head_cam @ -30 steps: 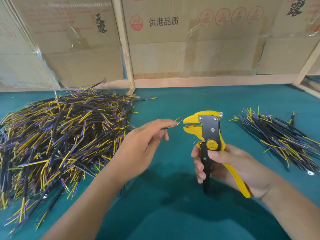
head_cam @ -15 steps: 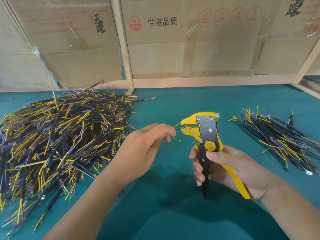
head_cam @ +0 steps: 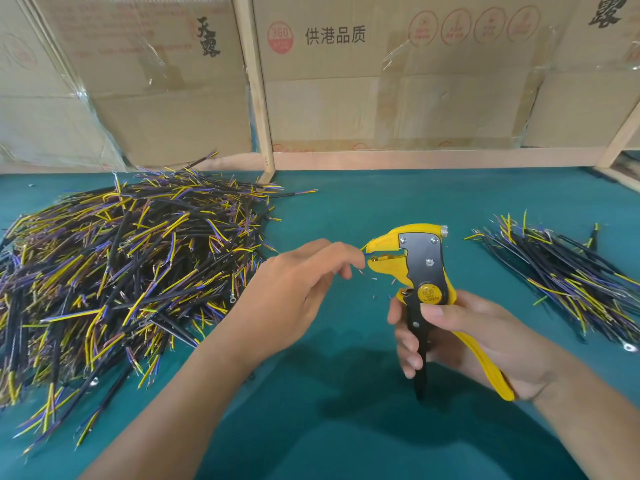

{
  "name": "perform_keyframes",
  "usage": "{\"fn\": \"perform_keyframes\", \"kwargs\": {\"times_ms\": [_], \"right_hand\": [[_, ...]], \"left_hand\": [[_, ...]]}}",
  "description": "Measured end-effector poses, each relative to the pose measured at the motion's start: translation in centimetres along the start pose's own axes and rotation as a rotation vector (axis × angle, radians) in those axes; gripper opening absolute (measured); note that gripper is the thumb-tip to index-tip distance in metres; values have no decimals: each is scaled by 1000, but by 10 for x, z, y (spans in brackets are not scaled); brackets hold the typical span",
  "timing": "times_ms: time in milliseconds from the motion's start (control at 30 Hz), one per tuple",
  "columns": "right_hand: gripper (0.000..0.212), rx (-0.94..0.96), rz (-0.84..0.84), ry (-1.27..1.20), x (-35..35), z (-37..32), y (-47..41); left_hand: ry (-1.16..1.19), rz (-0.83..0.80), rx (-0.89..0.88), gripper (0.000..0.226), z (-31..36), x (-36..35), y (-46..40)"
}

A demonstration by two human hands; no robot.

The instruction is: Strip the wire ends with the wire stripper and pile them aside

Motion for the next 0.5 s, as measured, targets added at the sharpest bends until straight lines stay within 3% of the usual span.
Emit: {"fn": "perform_keyframes", "kwargs": {"times_ms": [500], "right_hand": [[48,-39,-14,-124,-8,3,-1]], "left_hand": [[52,19,-29,32,1,1,1]]}}
Point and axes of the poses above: each hand's wrist, its own y-axis away from the middle knuckle, its own x-axis out of the back of the hand, z = x × y, the point moved 9 cm from there along -y, towards the middle knuckle, and after that the axes turned 1 degree about -z, right-handed, at the moved point
